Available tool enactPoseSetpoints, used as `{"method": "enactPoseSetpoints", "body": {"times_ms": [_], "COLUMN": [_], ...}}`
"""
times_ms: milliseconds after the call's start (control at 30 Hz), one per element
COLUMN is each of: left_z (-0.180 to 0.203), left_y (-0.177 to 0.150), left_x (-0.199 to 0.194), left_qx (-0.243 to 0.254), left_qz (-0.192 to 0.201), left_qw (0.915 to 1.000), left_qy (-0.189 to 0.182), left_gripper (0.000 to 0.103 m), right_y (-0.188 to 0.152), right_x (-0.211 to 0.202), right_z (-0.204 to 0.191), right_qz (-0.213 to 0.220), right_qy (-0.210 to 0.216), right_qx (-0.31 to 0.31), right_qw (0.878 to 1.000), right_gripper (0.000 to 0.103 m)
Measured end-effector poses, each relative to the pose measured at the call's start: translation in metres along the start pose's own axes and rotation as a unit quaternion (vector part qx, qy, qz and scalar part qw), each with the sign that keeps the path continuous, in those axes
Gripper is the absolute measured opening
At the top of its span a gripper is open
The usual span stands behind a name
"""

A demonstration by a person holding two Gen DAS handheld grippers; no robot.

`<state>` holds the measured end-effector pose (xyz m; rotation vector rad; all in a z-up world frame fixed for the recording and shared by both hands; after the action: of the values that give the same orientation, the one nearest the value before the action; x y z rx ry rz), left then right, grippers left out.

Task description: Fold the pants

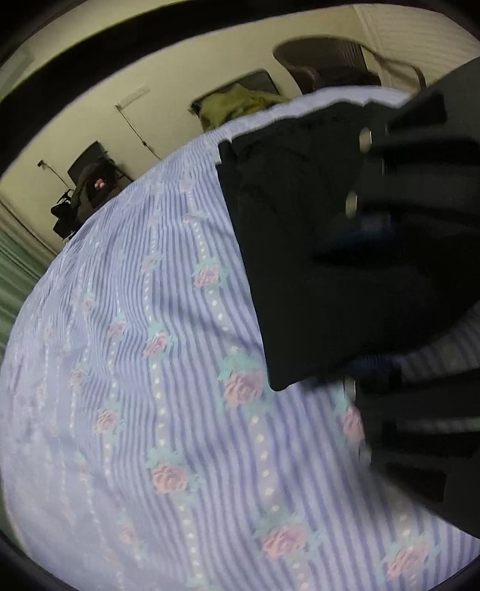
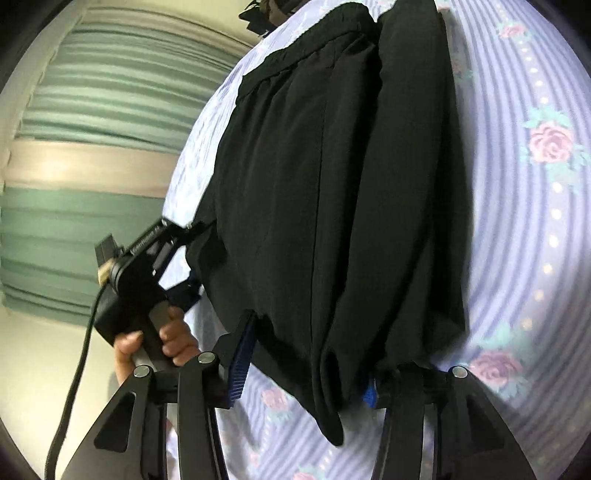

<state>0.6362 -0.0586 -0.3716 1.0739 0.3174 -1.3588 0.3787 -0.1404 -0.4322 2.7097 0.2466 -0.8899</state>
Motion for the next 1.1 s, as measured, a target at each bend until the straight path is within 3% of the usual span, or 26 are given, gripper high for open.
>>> {"method": "enactPoseSetpoints", "body": {"times_ms": [33, 100, 233, 433, 667, 967, 1100], "left_z": [0.002, 0.011, 0.034, 0.069, 0.098, 0.104, 0.087], "left_y": [-0.001, -0.001, -0.002, -0.027, -0.083, -0.155, -0.192], "left_x": [-0.001, -0.012, -0.059, -0.149, -0.260, -0.409, -0.475], "left_qx": [-0.010, 0.002, 0.040, 0.110, 0.161, 0.093, 0.055], "left_qz": [-0.006, 0.006, 0.035, 0.082, 0.121, 0.186, 0.209], "left_qw": [0.9999, 0.9999, 0.9985, 0.9898, 0.9737, 0.9673, 0.9613], "left_qy": [-0.013, -0.013, -0.013, 0.038, 0.107, 0.145, 0.171], "left_gripper": [0.020, 0.019, 0.018, 0.018, 0.017, 0.017, 0.017], "right_y": [0.000, 0.006, 0.011, 0.025, 0.015, -0.041, -0.088], "right_x": [-0.001, -0.002, -0.036, -0.110, -0.184, -0.278, -0.318], "right_z": [0.000, -0.003, -0.026, -0.079, -0.131, -0.181, -0.202], "right_qz": [-0.001, -0.011, 0.001, 0.040, 0.019, -0.048, -0.080], "right_qy": [-0.002, 0.001, 0.002, 0.007, 0.025, 0.088, 0.123], "right_qx": [-0.002, -0.006, -0.071, -0.175, -0.261, -0.365, -0.402], "right_qw": [1.000, 1.000, 0.998, 0.984, 0.965, 0.926, 0.904], "right_gripper": [0.025, 0.014, 0.011, 0.011, 0.010, 0.010, 0.010]}}
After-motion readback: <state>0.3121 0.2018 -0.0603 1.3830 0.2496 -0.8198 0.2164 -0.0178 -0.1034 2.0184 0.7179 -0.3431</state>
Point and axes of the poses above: each gripper's, at about its wrist camera, not at the fingertips, and x roughly the way its jaws point, z to its right, y to its top, the point moved 4 cm from there along x, roughly the way its jaws point, and after that the axes turned 6 degrees about z, right-handed, at the moved point
